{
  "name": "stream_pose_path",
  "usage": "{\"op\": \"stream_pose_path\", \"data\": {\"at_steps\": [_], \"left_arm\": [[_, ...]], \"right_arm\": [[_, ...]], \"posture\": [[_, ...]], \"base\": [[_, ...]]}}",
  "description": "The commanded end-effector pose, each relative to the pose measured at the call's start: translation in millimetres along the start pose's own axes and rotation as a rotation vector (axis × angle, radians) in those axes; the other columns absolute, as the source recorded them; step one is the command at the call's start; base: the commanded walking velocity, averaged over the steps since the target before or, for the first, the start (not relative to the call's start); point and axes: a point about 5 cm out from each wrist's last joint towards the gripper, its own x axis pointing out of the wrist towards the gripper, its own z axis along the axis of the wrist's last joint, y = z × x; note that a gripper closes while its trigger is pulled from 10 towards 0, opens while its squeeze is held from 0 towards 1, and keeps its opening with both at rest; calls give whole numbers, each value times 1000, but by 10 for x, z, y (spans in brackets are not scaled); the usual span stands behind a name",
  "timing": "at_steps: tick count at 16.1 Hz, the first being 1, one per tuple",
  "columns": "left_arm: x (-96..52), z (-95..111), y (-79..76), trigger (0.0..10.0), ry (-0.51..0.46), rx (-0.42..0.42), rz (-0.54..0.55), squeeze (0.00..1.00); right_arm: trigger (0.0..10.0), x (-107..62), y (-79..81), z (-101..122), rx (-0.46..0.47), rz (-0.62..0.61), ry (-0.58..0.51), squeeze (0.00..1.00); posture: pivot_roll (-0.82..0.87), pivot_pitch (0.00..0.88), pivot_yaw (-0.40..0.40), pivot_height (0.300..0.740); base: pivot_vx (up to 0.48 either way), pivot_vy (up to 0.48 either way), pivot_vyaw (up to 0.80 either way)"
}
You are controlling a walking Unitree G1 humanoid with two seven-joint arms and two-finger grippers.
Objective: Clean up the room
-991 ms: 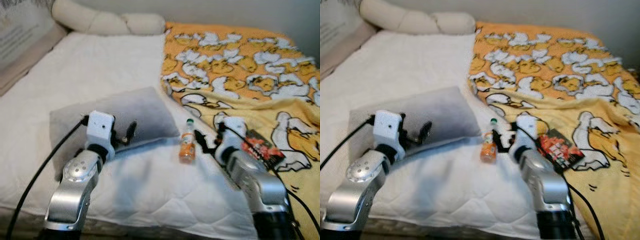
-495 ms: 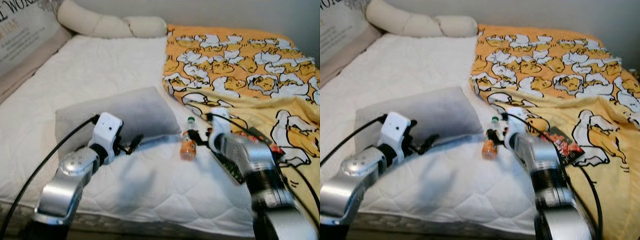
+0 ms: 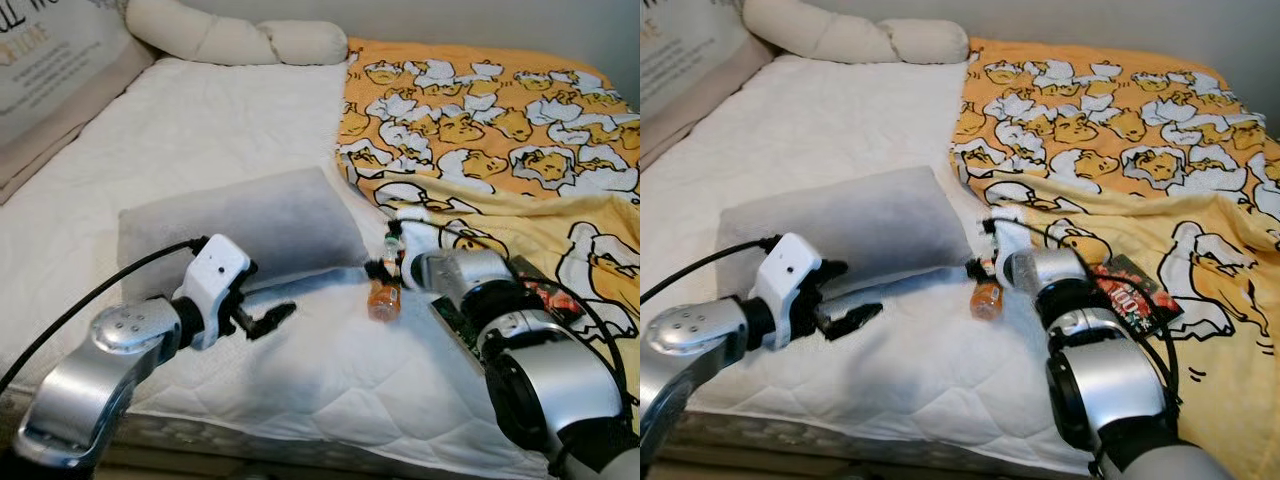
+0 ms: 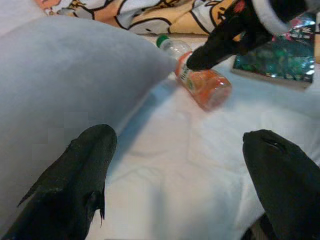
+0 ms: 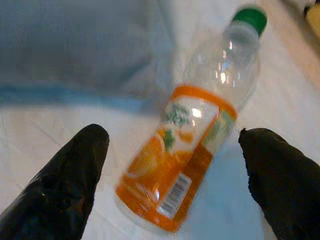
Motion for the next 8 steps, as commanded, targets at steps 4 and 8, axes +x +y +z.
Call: {"op": "stream_pose_path", "data": {"at_steps": [4,8], "left_arm": [[-59,-16,-117,10000,36,-8,-37,843],[-105,-7,-154,10000,59,-3,-51,843]], "right_arm": [[10000,7,-50,10,42,-87,11,0],[10000,77,22,-88,181,-40,-35,0]], "posture": [[185,29,-4,740],[229,66,16,740]], "base": [[0,0,0],[0,0,0]]}}
